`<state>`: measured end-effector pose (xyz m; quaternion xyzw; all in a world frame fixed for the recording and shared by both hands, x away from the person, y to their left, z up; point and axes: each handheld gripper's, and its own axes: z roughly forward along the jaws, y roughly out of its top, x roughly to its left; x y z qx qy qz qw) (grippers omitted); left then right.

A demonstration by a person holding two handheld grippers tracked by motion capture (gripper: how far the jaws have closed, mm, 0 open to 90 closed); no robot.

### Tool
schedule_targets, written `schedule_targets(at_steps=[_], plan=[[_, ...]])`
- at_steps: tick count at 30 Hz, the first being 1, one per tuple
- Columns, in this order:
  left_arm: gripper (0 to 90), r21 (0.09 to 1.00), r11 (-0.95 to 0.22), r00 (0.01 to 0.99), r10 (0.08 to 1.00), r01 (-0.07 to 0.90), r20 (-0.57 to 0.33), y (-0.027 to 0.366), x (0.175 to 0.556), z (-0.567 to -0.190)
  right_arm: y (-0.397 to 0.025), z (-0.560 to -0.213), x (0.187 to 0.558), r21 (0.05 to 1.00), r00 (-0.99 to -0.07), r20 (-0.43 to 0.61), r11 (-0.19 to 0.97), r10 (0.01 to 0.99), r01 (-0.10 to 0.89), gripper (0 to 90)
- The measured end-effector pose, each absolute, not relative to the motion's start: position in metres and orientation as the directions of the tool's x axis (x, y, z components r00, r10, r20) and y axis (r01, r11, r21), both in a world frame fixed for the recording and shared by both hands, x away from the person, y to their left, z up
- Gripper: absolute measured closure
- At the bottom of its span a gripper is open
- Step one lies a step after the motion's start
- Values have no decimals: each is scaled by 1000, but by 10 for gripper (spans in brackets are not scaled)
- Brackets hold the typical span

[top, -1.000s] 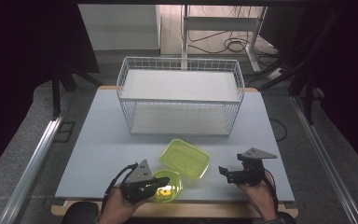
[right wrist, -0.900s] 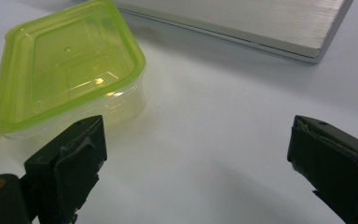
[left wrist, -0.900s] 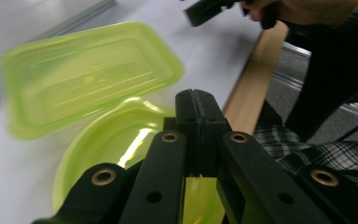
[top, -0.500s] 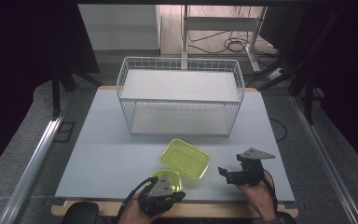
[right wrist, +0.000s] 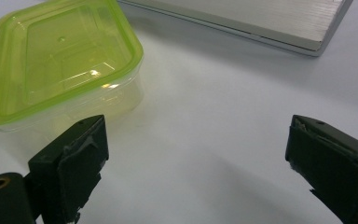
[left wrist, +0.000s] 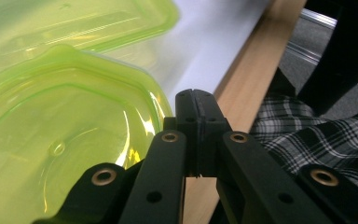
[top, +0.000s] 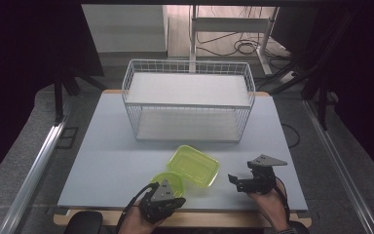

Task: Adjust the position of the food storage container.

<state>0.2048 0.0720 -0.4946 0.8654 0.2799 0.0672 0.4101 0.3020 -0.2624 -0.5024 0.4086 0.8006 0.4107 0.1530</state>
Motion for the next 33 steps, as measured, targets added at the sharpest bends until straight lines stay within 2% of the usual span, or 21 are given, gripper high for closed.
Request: schedule_targets(at_steps=[33], plan=[[900,737,-356,635,762,575,-128,167,267,-501,-260,-505,303,760,-624,82,356,777,544,68]])
